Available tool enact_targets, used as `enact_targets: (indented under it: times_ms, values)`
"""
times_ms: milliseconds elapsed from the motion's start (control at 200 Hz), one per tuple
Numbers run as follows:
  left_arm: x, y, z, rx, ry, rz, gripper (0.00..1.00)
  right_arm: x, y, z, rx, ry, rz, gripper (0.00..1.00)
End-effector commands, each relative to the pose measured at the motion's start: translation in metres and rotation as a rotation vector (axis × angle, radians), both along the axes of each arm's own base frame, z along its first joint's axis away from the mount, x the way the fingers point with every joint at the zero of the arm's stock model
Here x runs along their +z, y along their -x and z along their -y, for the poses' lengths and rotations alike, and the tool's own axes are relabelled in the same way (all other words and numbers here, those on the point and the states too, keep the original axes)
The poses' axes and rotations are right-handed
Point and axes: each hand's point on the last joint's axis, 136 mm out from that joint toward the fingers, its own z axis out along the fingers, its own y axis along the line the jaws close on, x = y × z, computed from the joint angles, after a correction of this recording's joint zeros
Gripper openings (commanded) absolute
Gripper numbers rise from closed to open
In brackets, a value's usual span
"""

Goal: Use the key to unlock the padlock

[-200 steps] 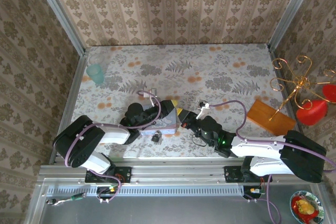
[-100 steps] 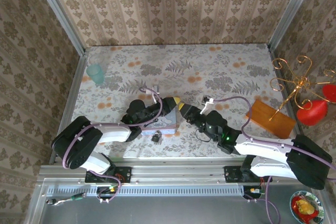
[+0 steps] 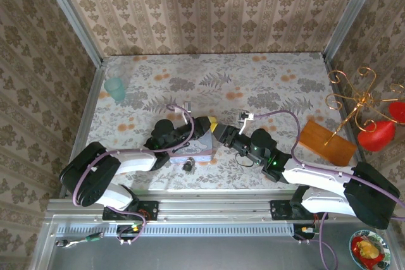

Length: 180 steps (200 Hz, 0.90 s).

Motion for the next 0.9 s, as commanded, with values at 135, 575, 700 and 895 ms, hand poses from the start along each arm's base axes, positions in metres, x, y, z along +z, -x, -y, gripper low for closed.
enact_targets:
  times_ms: [135,575,700,895]
  values:
    - [0.041,0.000,-0.006,-0.012,0.100,0.086,0.00,-0.002,-0.002,0.020,-0.047,0.032,0.016,0.48]
    - [0.055,0.004,-0.002,-0.038,0.110,0.129,0.00,0.009,0.002,0.003,0.075,-0.038,0.043,0.45]
    - [0.059,0.006,0.001,-0.050,0.117,0.138,0.00,0.010,0.002,-0.003,0.101,-0.043,0.040,0.40]
    - [0.055,0.007,0.002,-0.046,0.104,0.138,0.00,0.017,0.003,-0.003,0.102,-0.059,0.070,0.27]
